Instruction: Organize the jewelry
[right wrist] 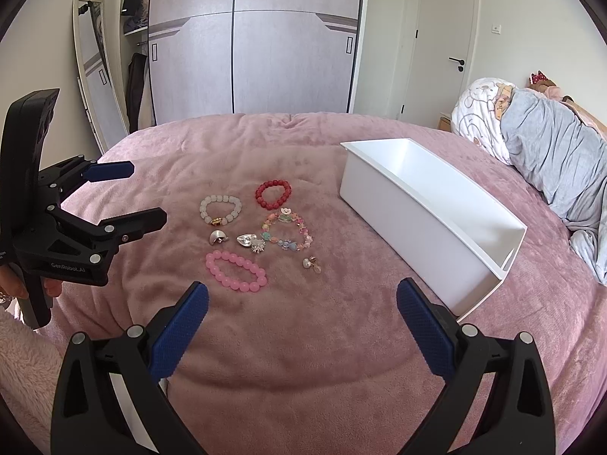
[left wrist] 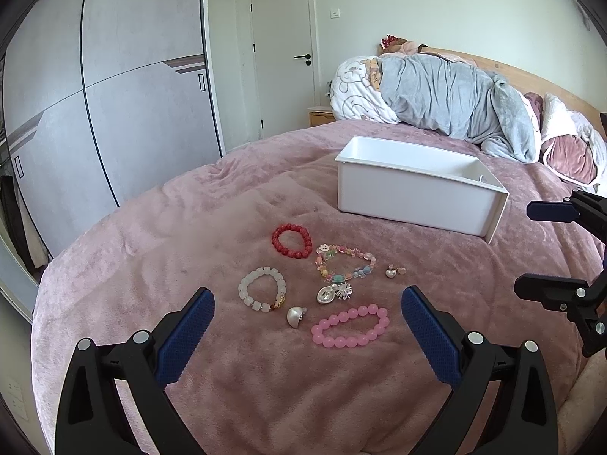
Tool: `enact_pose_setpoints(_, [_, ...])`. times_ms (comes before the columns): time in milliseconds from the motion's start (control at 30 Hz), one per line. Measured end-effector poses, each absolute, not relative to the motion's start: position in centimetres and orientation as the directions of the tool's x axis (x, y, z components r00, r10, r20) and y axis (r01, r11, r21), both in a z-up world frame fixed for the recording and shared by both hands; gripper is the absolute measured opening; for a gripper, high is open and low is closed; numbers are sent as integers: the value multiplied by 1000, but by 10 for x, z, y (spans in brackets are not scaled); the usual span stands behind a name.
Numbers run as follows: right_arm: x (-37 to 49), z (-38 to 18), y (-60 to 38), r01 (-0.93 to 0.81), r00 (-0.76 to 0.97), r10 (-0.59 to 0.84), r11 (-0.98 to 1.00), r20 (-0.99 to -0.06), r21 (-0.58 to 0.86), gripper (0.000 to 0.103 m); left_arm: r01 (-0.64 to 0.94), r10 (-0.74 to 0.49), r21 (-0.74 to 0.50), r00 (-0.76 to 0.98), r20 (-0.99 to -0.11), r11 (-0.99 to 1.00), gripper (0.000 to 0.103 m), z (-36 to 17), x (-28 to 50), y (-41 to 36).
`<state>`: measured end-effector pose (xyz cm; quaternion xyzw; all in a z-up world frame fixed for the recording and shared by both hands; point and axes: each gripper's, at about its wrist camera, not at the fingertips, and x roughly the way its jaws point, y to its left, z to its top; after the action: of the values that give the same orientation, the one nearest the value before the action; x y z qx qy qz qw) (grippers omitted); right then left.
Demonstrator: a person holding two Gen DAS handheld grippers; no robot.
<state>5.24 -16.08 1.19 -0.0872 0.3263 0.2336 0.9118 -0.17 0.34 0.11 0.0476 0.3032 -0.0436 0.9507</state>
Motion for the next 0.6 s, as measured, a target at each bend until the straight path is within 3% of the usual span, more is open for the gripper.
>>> enact_pose_setpoints(600, [54, 11, -161, -485, 673, 369, 874, -640, -6, 98, 116, -60, 58, 807, -587, 991, 100, -1, 0, 5])
